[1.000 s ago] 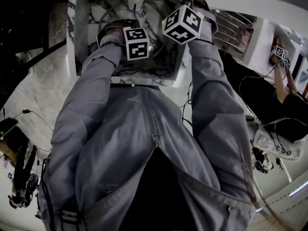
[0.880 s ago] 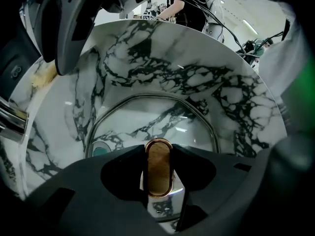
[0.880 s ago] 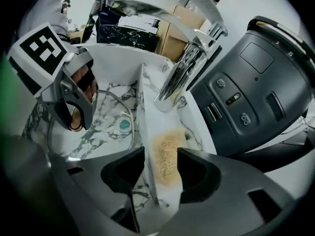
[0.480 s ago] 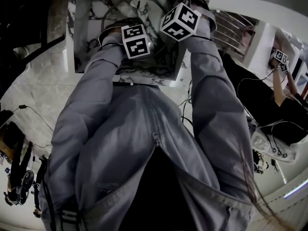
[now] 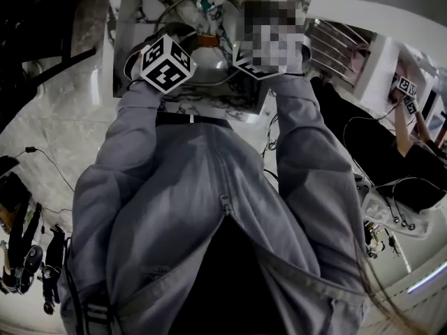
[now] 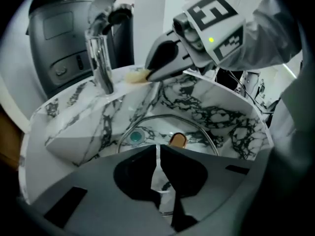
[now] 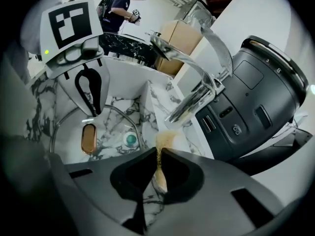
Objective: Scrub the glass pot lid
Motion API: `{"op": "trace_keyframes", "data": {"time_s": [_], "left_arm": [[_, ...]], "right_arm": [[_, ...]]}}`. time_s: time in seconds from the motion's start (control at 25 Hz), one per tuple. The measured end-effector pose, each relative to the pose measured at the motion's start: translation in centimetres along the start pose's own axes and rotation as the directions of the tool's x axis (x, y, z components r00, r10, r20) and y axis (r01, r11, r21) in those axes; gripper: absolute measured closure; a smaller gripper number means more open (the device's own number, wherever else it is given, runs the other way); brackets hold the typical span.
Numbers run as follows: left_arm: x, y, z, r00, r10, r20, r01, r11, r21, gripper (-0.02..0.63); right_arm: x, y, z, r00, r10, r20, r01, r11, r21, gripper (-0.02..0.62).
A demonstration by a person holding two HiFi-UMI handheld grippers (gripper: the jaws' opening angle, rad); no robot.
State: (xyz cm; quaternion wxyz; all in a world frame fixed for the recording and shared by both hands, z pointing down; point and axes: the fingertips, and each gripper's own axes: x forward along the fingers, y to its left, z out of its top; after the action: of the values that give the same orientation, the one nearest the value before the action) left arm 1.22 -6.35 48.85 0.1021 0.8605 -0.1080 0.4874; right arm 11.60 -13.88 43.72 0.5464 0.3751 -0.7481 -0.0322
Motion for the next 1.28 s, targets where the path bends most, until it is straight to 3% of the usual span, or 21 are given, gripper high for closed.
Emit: {"op": "trace_keyframes", "data": {"time_s": [0.24, 0.44, 0.76, 1.08, 1.28], "left_arm": [[-3.6, 1.5, -0.8, 0.986, 0.12, 0.113, -0.097, 0.978, -0.187, 0.591], [-6.4, 3.0, -2.3, 0.956, 0.229, 0.183, -0.15, 0.919, -0.365, 0.591], [-8.4, 5.1, -5.3, 0.93, 0.32, 0.183, -0.181, 0.827, -0.532, 0.591], [-8.1, 5.6, -6.8, 0.935, 0.307, 0.18, -0.144, 0.789, -0.597, 0.591], [-8.1, 6.2, -7.6, 0.937, 0.319, 0.144, -0.167, 0.768, -0.618, 0.591]], "right_arm": [[-1.0, 3.2, 4.0, 0.997, 0.045, 0.062, -0.042, 0.998, -0.039, 0.549], [0.5, 6.0, 7.2, 0.991, 0.111, 0.073, -0.105, 0.991, -0.084, 0.549], [6.0, 12.5, 10.8, 0.965, 0.262, -0.013, -0.259, 0.945, -0.2, 0.549], [10.5, 15.6, 10.9, 0.942, 0.306, -0.138, -0.333, 0.906, -0.262, 0.549], [11.4, 17.0, 10.3, 0.924, 0.339, -0.175, -0.376, 0.887, -0.267, 0.549]]}}
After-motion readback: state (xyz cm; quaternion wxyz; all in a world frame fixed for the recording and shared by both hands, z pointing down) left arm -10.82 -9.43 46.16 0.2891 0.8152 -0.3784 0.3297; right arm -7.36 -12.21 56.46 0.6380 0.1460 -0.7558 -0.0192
